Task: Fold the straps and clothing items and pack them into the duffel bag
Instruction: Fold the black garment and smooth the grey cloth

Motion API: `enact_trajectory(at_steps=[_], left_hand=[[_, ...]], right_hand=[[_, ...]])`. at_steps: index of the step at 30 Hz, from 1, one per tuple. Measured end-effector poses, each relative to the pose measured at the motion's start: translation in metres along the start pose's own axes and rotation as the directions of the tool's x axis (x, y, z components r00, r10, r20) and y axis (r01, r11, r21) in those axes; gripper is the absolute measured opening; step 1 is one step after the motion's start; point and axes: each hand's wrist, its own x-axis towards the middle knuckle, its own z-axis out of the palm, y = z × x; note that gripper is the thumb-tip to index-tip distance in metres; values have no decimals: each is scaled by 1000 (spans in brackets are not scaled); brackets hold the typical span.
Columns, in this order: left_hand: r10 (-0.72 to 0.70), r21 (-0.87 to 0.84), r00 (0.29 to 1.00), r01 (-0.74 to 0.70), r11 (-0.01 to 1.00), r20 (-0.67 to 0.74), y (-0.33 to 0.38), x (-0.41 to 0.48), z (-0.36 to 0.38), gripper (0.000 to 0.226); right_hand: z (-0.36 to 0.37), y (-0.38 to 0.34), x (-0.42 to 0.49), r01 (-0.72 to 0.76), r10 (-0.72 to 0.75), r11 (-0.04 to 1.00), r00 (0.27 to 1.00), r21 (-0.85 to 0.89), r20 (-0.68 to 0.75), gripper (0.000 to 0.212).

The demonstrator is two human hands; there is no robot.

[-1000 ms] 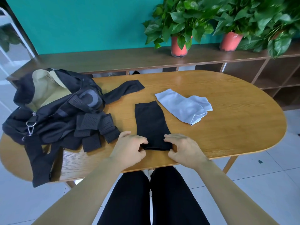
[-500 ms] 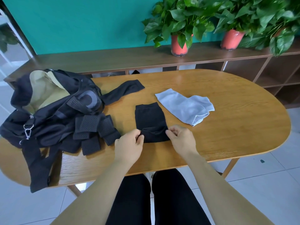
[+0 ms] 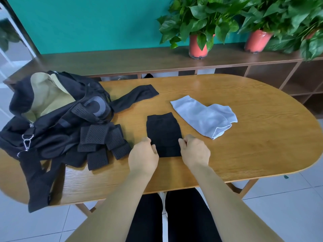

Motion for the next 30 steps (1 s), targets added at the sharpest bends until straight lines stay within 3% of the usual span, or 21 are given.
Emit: enact_trajectory(at_steps=[13,15,17,19,21,24,25,27,29,30], left_hand=[[138,156,989,-127,979,-59,-4,-2,1,21],[262,169,963,-248,954,-65,-5,-1,2,21],[446,160,892,-431,888,-72,-6,-2,5,26],[598,173,802,-589,789,2,-6,-4,6,33],[648,181,752,-659,730,125,-9,-7,6,42],[593,229,740,-666,710,316,-18,-8,5,62],[579,242,735,-670,702,354,-21,-8,7,69],[556,250,730,-669,700,398,-26,-10,12,74],[535,252,737,-657,711,413,-28,-11,14,73],[523,256,744,-648,717,416,-28,-11,14,73]], right_hand=[[4,-3,-2,30,-33,997,999,-71,-42,30],[4,-5,-2,29,-33,996,998,-80,-52,30],[4,-6,-3,17,-21,997,998,-75,-55,30],[2,-6,-3,0,0,1000,998,2,-57,27],[0,-4,-6,9,2,995,994,95,-108,24],[-1,3,-18,325,-318,945,893,-32,-318,22],[0,7,-22,443,-451,891,846,-95,-285,30],[4,12,-31,594,-597,798,802,-99,0,53],[4,17,-36,592,-557,803,786,-68,268,71],[5,19,-35,585,-534,807,783,-85,320,75]])
